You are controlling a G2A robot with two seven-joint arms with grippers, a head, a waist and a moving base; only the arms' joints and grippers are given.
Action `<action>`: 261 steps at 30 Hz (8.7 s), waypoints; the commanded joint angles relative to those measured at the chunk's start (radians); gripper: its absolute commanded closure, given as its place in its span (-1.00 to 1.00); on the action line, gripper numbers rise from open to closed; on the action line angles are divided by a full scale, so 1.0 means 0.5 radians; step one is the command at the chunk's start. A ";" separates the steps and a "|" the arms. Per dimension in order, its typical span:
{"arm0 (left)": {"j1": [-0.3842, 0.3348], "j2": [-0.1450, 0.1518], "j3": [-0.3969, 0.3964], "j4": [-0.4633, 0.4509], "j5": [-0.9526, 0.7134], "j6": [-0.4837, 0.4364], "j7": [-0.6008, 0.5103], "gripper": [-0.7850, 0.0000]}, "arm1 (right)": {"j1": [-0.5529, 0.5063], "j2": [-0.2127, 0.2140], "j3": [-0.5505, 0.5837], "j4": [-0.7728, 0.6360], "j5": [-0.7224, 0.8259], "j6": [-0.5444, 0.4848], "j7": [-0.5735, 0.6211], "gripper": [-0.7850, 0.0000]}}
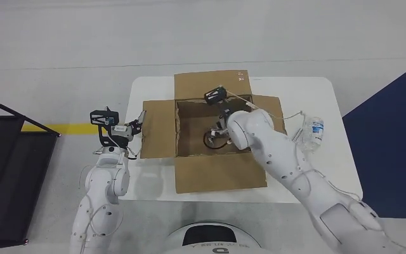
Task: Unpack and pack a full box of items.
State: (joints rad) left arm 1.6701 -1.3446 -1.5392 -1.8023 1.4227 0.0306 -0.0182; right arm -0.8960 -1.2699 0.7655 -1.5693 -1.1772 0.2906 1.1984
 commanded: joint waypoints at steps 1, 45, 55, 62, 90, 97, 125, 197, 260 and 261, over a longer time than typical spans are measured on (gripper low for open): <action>0.000 0.000 0.000 0.000 0.000 0.000 0.000 -1.00 | 0.071 -0.026 -0.058 0.139 -0.033 -0.026 0.058 1.00; 0.000 0.000 0.000 0.000 0.000 0.000 0.000 -1.00 | -0.957 0.149 1.902 -0.340 0.782 0.074 -0.367 -1.00; 0.000 0.000 0.000 0.000 0.000 0.000 0.000 -1.00 | -0.837 0.180 2.018 0.108 0.666 0.350 -0.351 -1.00; 0.000 0.000 0.000 0.000 0.000 0.000 0.000 -1.00 | -0.802 0.197 1.910 0.175 0.414 0.441 -0.237 -1.00; 0.000 0.000 0.000 0.000 0.000 0.000 0.000 -1.00 | -0.687 0.210 1.776 0.470 0.203 0.536 -0.077 1.00; 0.000 0.000 0.000 0.000 0.000 0.000 0.000 -1.00 | -0.777 0.209 1.906 0.410 0.362 0.599 -0.218 1.00; 0.000 0.000 0.000 0.000 0.000 0.000 0.000 -1.00 | -1.576 0.093 2.020 -1.220 1.327 -0.181 -1.145 1.00; 0.000 0.000 0.000 0.000 0.000 0.000 0.000 -1.00 | -0.766 0.143 1.400 0.090 -0.090 0.406 0.095 0.24; 0.000 0.000 0.000 0.000 0.000 0.000 0.000 -1.00 | -1.717 -0.021 2.372 -1.038 2.022 -0.323 -1.716 1.00; 0.000 0.000 0.000 0.000 0.000 0.000 0.000 -1.00 | -1.717 -0.016 2.350 -1.084 2.024 -0.404 -1.630 1.00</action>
State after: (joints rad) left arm 1.6701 -1.3446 -1.5392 -1.8023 1.4227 0.0306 -0.0182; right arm -1.7539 -1.2806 1.9516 -2.0861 -0.1696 0.1465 0.3305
